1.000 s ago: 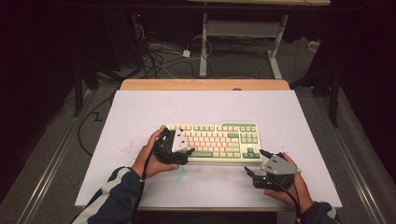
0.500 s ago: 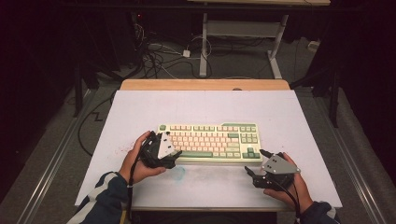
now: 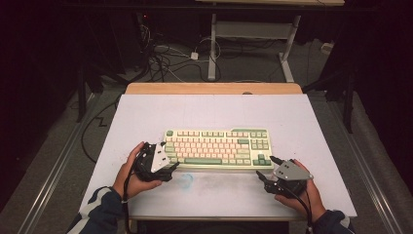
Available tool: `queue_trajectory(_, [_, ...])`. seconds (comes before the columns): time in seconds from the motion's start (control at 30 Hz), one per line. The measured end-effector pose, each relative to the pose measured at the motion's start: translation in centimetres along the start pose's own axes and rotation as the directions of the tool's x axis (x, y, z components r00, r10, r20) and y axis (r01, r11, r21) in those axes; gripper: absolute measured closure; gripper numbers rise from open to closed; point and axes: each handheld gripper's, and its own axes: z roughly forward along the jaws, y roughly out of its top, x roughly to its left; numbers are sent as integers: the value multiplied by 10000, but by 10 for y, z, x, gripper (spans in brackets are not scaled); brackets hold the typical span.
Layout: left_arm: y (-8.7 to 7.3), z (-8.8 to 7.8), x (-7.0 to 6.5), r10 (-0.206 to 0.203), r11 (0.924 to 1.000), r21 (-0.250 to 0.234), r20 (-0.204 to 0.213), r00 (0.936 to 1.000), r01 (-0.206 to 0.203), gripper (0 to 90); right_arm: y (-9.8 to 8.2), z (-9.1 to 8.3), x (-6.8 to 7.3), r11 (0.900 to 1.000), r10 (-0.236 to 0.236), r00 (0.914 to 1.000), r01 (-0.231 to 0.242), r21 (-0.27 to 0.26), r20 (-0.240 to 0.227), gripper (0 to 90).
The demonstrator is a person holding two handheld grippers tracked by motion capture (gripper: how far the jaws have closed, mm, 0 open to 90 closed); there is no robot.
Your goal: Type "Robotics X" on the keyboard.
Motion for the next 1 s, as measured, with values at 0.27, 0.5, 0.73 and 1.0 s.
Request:
queue_trajectory(0.27, [-15,-12,6,-37,9992,401,-239,9997,46,204,10,5,-4,9996,287,9978,-283,66,-595,660])
queue_trajectory(0.5, [-26,-22,9,-211,9973,692,-381,9991,237,204,24,17,-4,9995,234,9910,-203,250,-1320,870])
queue_trajectory(0.73, [-28,-21,9,-208,9963,820,-383,9991,239,204,44,41,0,9987,-19,9866,100,492,-1630,900])
queue_trajectory(1.0, [-29,-20,8,-336,9956,860,-319,9989,363,204,68,76,3,9974,-182,9819,310,651,-1885,900])
